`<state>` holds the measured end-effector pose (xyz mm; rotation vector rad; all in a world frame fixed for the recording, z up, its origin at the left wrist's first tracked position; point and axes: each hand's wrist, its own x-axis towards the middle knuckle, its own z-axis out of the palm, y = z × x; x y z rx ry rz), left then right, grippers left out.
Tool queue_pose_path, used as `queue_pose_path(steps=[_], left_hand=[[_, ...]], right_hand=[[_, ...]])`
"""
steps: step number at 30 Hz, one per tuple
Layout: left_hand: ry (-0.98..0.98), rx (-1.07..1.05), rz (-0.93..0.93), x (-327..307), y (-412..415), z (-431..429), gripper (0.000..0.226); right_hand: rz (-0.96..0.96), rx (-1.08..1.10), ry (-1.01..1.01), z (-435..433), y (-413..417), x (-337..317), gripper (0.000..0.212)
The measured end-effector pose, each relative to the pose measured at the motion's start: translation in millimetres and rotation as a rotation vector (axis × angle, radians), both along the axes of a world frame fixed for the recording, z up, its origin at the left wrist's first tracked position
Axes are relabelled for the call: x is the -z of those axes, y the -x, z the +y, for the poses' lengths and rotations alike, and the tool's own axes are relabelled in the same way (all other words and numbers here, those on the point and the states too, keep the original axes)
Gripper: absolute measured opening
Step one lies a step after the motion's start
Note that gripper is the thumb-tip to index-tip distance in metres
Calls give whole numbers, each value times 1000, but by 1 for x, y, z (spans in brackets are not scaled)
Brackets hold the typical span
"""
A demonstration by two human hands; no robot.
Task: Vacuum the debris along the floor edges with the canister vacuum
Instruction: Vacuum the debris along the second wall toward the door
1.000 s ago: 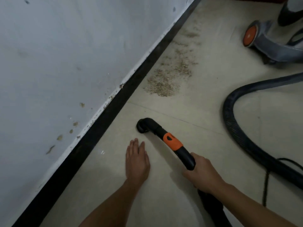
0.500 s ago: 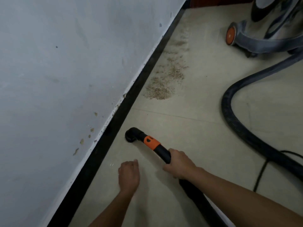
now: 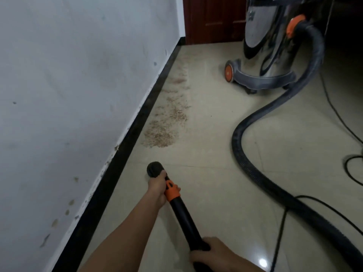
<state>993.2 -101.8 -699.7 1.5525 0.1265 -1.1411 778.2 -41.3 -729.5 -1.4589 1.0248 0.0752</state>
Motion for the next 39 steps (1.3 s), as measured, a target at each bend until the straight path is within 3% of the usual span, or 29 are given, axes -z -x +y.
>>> queue_pose_path(steps=[4,8,11,17,21,25,27,29,31,34,39], left_hand=[[60,34,20,-7,-7,-35,36],[-28,317,-13,-6,-6,-62,34],[-100,546,-133,-8,-14,-81,34],[-254,714,-341,-13,-37,-123,29],[-357,815,-334,-7,-32,-138,48],[-427,681,-277,-7,-32,-130,67],[-441,658,-192,-1,-23,-112,70],[-445,573,-155,5,-6,-92,67],[-437,469,-287,9,10,-78,60],[-375,507,-578,8,26,-70,46],[-420,736,-926,-5,24,-104,21]], right_hand=[[108,41,299,-29,-20,3,43],[268,61,457,-81,-48,3,34],[273,163,376,-118,-64,6,38],[63,441,164,-179,-79,6,41],[-20,228,70,-207,-83,-1,53],[32,-46,-141,-241,-68,-1,52],[126,-9,18,-265,-53,10,54],[310,-26,381,-287,-38,22,44],[436,-82,682,-303,-27,40,44],[505,-96,772,-323,-18,73,62],[492,-47,921,-317,-15,96,66]])
